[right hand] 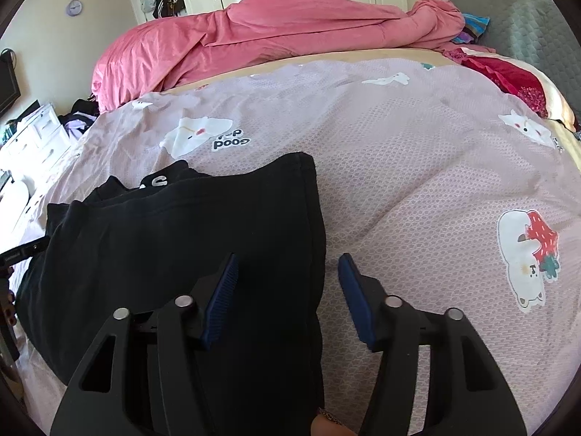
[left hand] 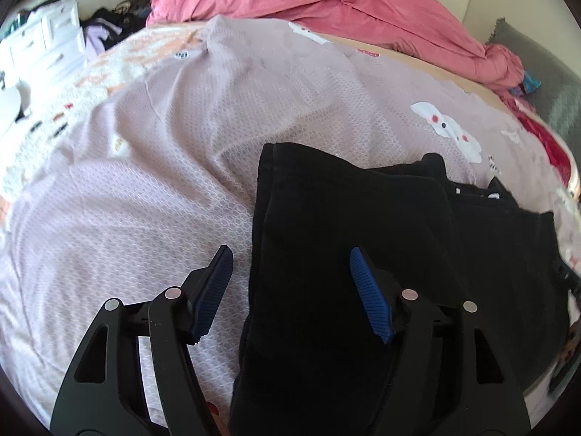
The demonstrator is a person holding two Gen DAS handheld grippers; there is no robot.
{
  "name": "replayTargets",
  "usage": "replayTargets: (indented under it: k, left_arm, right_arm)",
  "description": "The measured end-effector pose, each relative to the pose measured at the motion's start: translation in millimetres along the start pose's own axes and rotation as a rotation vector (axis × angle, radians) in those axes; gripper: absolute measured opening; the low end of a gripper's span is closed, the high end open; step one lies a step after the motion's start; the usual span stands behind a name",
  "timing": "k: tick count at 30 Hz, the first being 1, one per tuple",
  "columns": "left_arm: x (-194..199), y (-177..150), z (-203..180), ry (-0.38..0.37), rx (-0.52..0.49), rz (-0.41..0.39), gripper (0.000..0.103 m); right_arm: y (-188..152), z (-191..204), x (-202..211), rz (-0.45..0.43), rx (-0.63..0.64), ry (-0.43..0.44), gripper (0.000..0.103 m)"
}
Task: Fold small clothes
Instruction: 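Grasp the folded shirt's side edge with both tools, then fold the side edge over the shirt and open both tools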
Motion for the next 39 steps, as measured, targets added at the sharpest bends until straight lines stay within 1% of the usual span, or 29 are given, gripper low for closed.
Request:
replayTargets:
  k: [1,2,4,5,6,7,9,11,13,15,18,19,20,21,23,24,25,27,29,30,31,33,34,36,38,39]
  left_arm:
    - [0,0,0,-0.008,0.006,0.0,0.049]
    - [0,1,-2,-0.018,0.009,-0.002,0.043]
    - [0,1,-5,-0.007,0.003,-0.005,0.026]
    - [0,2,-7,0.001,-0.004,-0.006,0.019]
    - [1,3,-9,0.014,-0.013,-0.008,0.011]
    - [4,5,-11,0.032,-0.027,-0.019,0.008]
    - [12,9,-12,0.039,-0.031,-0.046,0.005]
    - [25,16,-9,0.029,-0.014,-0.1,0.005]
    - [33,21,-8,0.018,-0.007,-0.139,0.005]
    - [29,21,-8,0.029,-0.015,-0.14,0.005]
    - [6,13,-9,0.048,-0.028,-0.071,0.007]
    - [-2,9,-9,0.059,-0.033,-0.052,0.01]
    - [-5,6,-8,0.072,-0.037,-0.05,0.011]
    - [-7,4,-7,0.08,-0.042,-0.051,0.014]
    - [-5,1,-7,0.096,-0.052,-0.057,0.018]
    - [-4,1,-7,0.102,-0.054,-0.057,0.023]
    - [0,0,-6,0.114,-0.058,-0.05,0.031]
    - [12,1,-6,0.127,-0.062,-0.065,0.035]
    - [32,3,-12,0.124,-0.074,-0.106,0.038]
    - [41,4,-17,0.12,-0.079,-0.127,0.045]
    - [51,4,-23,0.109,-0.088,-0.151,0.051]
    - [64,5,-39,0.076,-0.116,-0.175,0.055]
    - [65,5,-45,0.066,-0.131,-0.176,0.058]
    - [63,3,-60,0.05,-0.167,-0.154,0.059]
    - [54,-4,-75,0.033,-0.201,-0.112,0.061]
    - [49,-8,-80,0.036,-0.217,-0.089,0.063]
  right_arm:
    - [-1,1,0,0.008,-0.001,0.016,0.04]
    - [-1,3,-1,0.011,-0.003,0.025,0.037]
    - [-3,7,-1,0.014,-0.004,0.044,0.02]
    - [-3,9,0,0.009,0.001,0.048,0.018]
    - [-3,11,2,-0.001,0.007,0.041,0.015]
    - [-3,13,4,-0.012,0.018,0.033,0.012]
    - [-1,13,9,-0.026,0.01,0.044,0.009]
    - [7,10,19,-0.055,-0.025,0.061,0.008]
    - [11,6,23,-0.071,-0.041,0.059,0.008]
    - [11,4,21,-0.07,-0.04,0.043,0.008]
    - [2,-1,5,-0.033,-0.033,-0.002,0.008]
    - [-1,-4,-1,-0.016,-0.036,-0.021,0.009]
    - [-2,-6,-2,-0.011,-0.039,-0.026,0.01]
    - [-3,-6,-3,-0.008,-0.042,-0.032,0.011]
    - [-3,-9,-3,-0.012,-0.049,-0.049,0.02]
    - [-3,-10,-3,-0.012,-0.053,-0.062,0.03]
    - [-3,-13,-2,-0.013,-0.061,-0.074,0.038]
    - [-2,-16,2,-0.017,-0.072,-0.086,0.039]
    - [0,-11,17,-0.065,-0.049,-0.095,0.039]
    - [1,-8,22,-0.082,-0.036,-0.095,0.039]
    - [0,-1,31,-0.109,-0.008,-0.083,0.041]
    - [-4,15,43,-0.134,0.038,-0.045,0.047]
    - [-9,27,49,-0.139,0.073,-0.016,0.048]
    - [-22,47,53,-0.126,0.141,0.019,0.049]
    - [-36,63,49,-0.092,0.193,0.041,0.05]
    - [-41,68,47,-0.075,0.207,0.047,0.05]
Point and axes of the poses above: each gripper's, at about its wrist camera, not at the fingertips, and x roughly against the way its jaws point, z to its left, y to its top, the point moved 6 cm from there along -x, roughly the way its jaws point, and after that the axes turned 15 degrees about -x, right-handed, at the moved point
